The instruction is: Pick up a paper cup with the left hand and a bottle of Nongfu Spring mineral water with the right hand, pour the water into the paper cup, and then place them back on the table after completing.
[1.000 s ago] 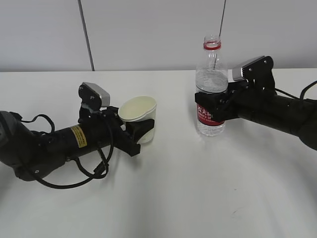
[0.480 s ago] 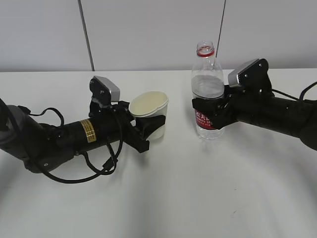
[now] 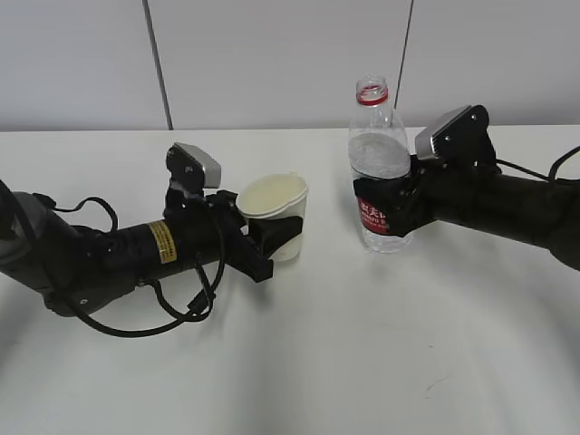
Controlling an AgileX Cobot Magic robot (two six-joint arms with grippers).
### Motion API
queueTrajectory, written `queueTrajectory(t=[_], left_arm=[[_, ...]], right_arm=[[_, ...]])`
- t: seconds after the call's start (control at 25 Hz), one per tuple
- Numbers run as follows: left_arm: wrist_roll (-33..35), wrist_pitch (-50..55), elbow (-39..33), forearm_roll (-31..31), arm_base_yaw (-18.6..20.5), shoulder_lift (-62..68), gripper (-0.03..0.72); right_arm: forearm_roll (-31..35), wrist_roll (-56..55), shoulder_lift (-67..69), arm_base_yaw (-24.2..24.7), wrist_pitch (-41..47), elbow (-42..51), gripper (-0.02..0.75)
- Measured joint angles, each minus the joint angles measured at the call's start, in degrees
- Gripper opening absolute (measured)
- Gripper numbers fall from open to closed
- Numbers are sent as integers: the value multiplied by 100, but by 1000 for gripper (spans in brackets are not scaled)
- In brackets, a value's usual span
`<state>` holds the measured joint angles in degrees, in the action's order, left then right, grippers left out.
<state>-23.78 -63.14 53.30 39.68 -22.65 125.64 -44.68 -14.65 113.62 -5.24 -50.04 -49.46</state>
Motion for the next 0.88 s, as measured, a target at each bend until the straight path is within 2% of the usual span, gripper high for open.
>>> queueTrajectory(t=[0.4,0.68,0.88], left_arm=[[-197,492,0,376,-4,-241,370],[-358,495,108,423,-4,-248,370],[-475,492,173,456,-4,-248,370]], right_arm=[[-382,295,-555,0,1317,-334,416],[-1187,317,-837,-13,2258,-717,416],[-1937,326,-871,-13,2511,-985,416]])
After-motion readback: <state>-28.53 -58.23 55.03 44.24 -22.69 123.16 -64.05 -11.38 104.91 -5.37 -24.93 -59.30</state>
